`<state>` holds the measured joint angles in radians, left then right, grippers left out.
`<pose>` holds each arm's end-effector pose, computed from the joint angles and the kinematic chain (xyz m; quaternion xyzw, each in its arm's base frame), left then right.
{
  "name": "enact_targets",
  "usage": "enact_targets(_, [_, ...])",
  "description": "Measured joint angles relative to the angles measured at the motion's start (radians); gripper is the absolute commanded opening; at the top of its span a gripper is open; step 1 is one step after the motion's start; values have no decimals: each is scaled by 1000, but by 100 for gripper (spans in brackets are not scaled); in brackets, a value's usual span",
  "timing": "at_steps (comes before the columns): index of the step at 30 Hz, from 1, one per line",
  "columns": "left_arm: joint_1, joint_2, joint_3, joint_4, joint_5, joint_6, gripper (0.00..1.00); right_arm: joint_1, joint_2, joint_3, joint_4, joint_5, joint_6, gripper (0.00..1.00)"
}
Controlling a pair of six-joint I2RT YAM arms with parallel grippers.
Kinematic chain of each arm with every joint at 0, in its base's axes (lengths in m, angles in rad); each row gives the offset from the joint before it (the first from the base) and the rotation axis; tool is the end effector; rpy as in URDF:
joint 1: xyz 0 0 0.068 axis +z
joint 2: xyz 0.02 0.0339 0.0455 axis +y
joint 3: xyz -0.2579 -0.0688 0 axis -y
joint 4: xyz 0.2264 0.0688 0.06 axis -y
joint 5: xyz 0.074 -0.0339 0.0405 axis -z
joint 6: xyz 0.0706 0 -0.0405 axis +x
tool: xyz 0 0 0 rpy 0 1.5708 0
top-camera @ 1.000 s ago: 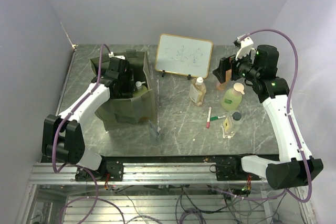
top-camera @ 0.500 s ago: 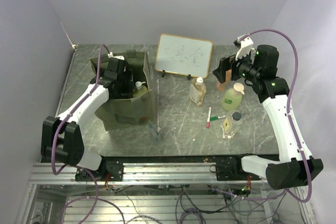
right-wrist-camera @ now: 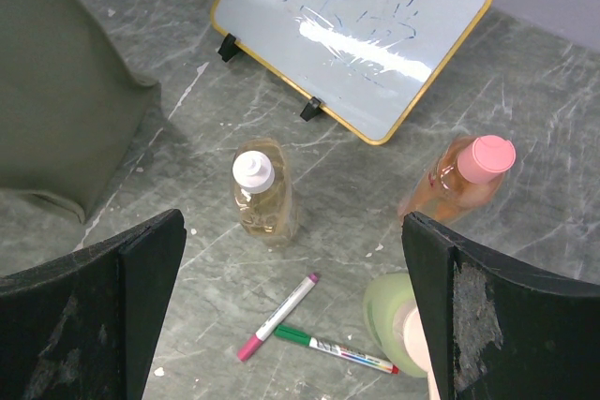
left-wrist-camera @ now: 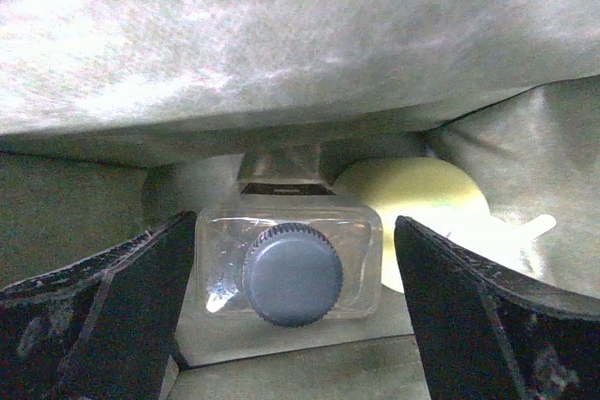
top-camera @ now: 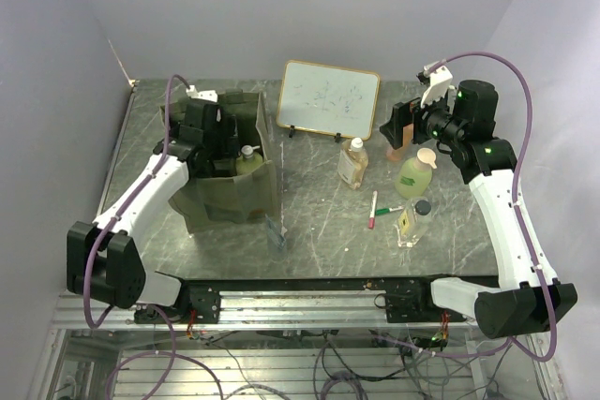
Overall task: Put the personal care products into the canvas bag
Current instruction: Place the care product in the canvas bag, then pick up the care product from the center of the board.
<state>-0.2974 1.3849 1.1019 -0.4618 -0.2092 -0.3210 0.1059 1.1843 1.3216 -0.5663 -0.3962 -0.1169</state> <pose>0.3023 -0.0773 0.2644 -0.0527 0.9104 -0.0304 0.4093 0.2610 0.0551 0.3849 -0.1974 0.8080 0.1627 0.5307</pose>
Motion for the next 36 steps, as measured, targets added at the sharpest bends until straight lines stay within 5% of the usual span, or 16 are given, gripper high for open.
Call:
enact_targets(15, [2,-46,32,14,11,51,99,0,0,0,0,0,0,100])
enact_targets(36, [5,-196,279,-8,159,375,100,-11,-39,-7,-60,48,-56,99])
